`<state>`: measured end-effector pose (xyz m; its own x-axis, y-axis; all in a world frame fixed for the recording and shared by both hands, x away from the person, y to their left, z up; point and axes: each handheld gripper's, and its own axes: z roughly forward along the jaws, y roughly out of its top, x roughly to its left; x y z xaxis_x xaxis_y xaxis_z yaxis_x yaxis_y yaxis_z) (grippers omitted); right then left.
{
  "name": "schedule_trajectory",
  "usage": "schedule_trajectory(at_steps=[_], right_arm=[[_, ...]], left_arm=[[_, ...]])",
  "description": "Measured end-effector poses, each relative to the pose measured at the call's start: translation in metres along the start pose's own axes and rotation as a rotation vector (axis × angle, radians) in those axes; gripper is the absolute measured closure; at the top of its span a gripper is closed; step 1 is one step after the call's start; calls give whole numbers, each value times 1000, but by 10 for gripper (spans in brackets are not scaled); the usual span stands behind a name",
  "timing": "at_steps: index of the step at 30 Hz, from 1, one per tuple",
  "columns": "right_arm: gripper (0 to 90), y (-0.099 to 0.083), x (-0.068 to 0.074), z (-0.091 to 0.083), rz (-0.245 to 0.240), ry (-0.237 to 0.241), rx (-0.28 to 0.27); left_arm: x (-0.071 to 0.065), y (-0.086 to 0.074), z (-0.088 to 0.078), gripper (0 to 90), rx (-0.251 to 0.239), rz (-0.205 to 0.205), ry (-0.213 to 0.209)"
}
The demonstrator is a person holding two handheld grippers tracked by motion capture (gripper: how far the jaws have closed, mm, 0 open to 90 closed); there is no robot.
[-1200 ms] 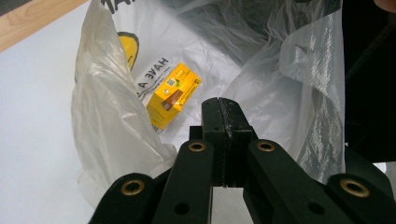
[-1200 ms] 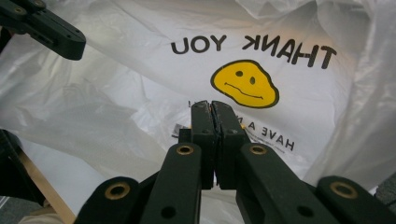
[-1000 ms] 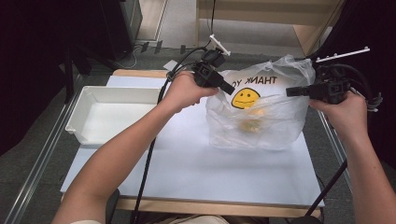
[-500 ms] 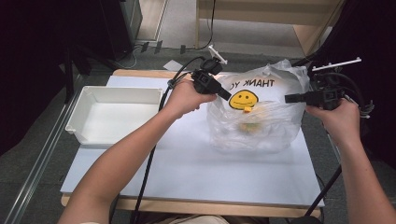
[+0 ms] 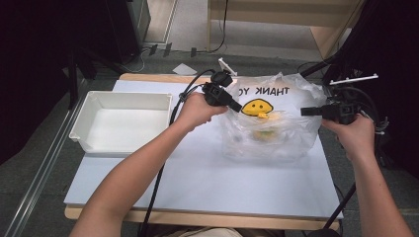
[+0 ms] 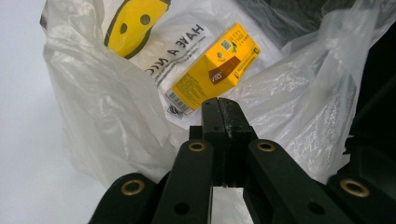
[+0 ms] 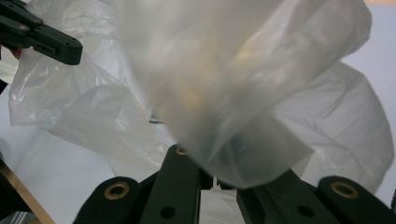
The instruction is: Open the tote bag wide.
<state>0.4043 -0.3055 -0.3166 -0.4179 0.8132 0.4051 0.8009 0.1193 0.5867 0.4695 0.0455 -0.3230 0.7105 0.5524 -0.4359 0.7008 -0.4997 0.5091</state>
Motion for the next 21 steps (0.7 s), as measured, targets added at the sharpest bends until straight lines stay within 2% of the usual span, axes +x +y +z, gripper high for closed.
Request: schedule_trajectory(at_steps=[7,14,21], right_arm=[[890,-10,-12,15,33,17,0],[887,-13,-17,27,57,25,-14],[884,-13,-21,31,69,-3,-18]], left_arm=[[6,-8,12,900,-6,-13,-7],[11,-13,23,900,5,-30,-5],[16,-15,28,900,15,-44,6]])
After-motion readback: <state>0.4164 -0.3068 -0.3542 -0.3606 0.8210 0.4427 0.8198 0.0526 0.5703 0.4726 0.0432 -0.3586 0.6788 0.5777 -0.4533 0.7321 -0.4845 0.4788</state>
